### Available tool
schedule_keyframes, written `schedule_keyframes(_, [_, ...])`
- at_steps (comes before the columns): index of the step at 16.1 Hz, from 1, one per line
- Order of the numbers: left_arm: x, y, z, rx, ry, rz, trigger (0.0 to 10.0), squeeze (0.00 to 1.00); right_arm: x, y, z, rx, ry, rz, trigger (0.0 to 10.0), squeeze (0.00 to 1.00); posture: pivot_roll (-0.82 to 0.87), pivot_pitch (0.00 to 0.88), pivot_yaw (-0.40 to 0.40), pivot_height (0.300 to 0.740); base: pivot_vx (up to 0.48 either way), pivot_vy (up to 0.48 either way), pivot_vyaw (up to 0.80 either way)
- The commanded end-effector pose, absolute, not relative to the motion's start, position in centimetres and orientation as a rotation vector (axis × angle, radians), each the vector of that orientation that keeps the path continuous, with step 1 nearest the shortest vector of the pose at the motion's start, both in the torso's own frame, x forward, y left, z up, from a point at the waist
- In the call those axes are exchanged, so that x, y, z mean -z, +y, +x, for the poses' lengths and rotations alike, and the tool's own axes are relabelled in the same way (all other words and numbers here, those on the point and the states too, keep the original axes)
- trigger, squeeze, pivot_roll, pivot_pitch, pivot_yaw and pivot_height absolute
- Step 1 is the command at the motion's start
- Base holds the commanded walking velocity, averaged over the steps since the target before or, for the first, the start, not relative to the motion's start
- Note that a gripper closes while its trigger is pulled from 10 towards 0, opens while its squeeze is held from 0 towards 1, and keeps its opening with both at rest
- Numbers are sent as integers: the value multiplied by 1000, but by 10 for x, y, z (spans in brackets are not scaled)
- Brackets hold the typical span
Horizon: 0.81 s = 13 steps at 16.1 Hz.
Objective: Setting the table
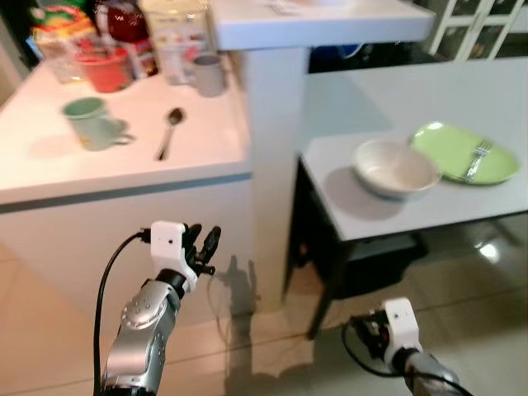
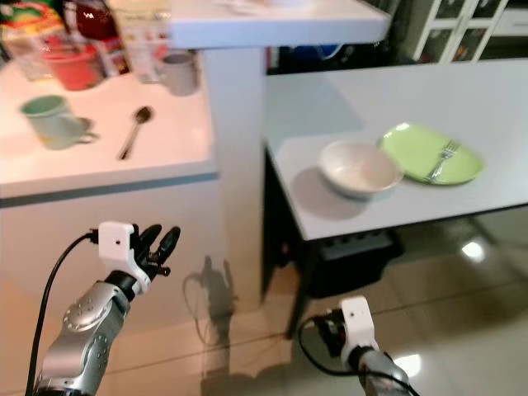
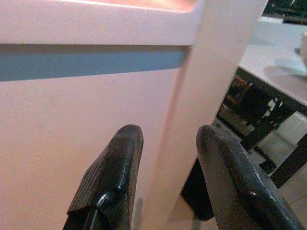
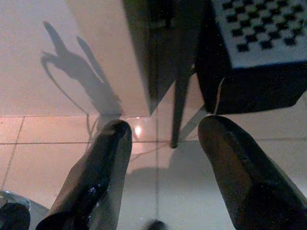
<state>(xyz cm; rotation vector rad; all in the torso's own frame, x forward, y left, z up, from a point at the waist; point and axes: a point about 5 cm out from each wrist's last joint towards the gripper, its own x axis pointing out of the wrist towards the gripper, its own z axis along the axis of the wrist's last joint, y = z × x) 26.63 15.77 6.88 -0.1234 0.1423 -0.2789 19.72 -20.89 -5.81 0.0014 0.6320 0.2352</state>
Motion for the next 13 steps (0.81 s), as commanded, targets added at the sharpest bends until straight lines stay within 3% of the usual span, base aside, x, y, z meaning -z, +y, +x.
schedule_keyframes(1, [-70, 148, 268, 313, 141, -118, 10000, 0, 58, -215, 194, -221, 633, -23, 10000, 0, 28, 0, 21, 740, 0, 480, 0])
schedule_keyframes(5, [-72, 152, 269, 295, 123, -99, 10000, 0, 57, -215, 193, -192, 594, -16, 10000, 0, 27, 0, 25, 740, 0, 120, 0])
schedule_keyframes(11, [-104, 155, 282, 271, -55, -89, 10000, 0, 25, -221, 235, -119, 393, -57, 10000, 0, 17, 0, 36, 740, 0, 0, 0])
schedule_keyframes(13, [-104, 155, 283, 264, -61, -92, 10000, 0, 6, -210, 249, -149, 211, -109, 10000, 0, 13, 0, 38, 740, 0, 0, 0])
